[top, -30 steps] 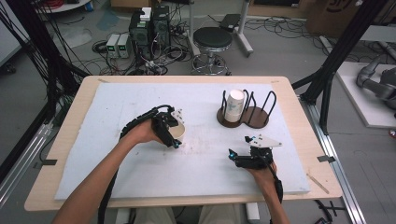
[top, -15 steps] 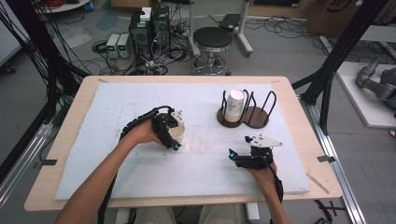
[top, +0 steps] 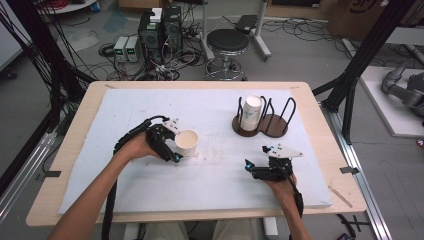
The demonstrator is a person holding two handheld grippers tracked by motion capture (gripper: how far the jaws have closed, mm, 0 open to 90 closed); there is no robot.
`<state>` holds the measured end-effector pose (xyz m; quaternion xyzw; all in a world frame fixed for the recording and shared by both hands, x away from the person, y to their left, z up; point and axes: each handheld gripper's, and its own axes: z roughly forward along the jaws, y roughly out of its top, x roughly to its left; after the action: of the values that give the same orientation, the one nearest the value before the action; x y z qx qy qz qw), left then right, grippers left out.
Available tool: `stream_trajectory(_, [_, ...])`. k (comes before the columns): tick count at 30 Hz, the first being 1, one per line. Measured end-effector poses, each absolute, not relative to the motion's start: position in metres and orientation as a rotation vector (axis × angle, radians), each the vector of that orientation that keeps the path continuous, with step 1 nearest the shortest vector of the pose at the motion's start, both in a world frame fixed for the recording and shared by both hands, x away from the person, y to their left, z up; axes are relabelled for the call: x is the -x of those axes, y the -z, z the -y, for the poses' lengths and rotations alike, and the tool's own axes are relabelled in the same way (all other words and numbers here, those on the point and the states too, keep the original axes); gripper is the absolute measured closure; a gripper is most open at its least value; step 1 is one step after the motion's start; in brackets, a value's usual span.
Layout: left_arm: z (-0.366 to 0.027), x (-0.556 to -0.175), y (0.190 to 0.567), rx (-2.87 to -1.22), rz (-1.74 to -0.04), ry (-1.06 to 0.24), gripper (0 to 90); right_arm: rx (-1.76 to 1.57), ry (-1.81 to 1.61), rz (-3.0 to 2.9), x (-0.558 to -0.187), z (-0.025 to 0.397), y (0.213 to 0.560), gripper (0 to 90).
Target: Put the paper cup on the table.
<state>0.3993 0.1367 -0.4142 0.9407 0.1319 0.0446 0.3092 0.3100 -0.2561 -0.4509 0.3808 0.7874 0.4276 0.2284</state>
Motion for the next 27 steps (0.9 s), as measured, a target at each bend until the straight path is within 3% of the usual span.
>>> stream_trajectory(14, [-0.202,-0.348,0.415,-2.227,-0.471,-0.271,18.9,-1.045,-1.193,-2.161,-0.308,0.257,0.451,15.7])
stream_trajectory(27, [-0.232,-0.301,0.449,-1.878,-0.677,-0.439,18.0,-1.034,-1.214,-2.166,-0.308,0.258,0.451,15.7])
